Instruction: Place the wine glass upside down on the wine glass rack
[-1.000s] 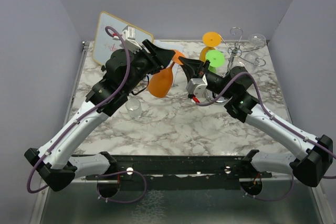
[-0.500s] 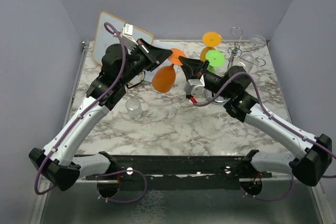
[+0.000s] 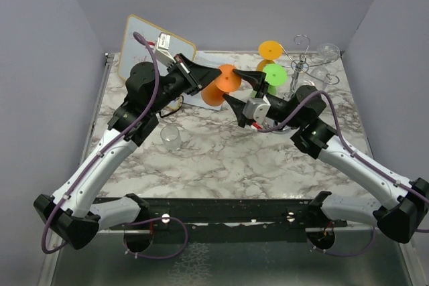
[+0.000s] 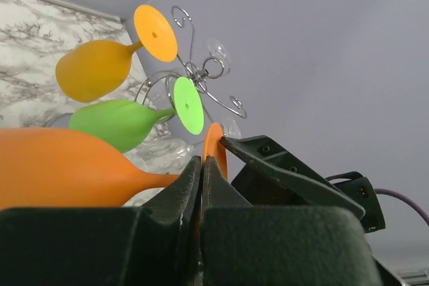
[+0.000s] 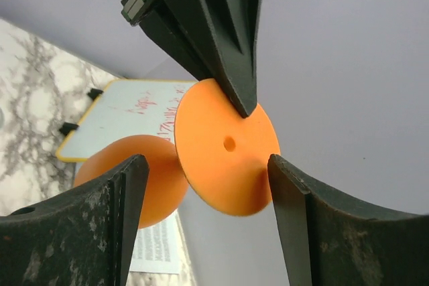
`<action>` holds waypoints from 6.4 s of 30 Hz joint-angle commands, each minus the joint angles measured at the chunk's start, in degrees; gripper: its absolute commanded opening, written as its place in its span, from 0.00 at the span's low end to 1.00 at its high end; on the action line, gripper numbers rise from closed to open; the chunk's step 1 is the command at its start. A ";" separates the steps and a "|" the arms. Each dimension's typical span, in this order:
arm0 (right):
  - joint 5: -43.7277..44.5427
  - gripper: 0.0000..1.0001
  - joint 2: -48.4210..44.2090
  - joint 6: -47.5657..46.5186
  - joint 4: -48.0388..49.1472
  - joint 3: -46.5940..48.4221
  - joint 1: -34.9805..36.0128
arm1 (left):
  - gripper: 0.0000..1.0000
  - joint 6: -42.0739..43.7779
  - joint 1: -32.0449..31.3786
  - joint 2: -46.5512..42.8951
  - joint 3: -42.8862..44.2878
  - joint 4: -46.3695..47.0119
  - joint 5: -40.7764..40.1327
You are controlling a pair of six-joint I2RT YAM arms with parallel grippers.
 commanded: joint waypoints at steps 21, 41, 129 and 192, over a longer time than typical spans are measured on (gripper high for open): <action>6.99 0.74 17.03 77.96 -39.17 43.15 -0.66 | 0.00 5.56 -0.10 -8.60 -3.70 2.48 -7.95; -5.55 0.01 14.91 84.74 -32.61 37.49 -6.26 | 0.29 5.13 -0.08 -8.41 -2.31 -2.75 -10.26; 17.36 0.01 16.44 114.36 -31.61 29.25 -39.16 | 0.89 9.78 -0.10 -6.36 -10.87 -13.33 -9.76; 20.28 0.39 21.12 102.51 -27.67 33.10 -40.39 | 0.89 10.22 -0.11 -7.16 -12.51 -13.58 -9.69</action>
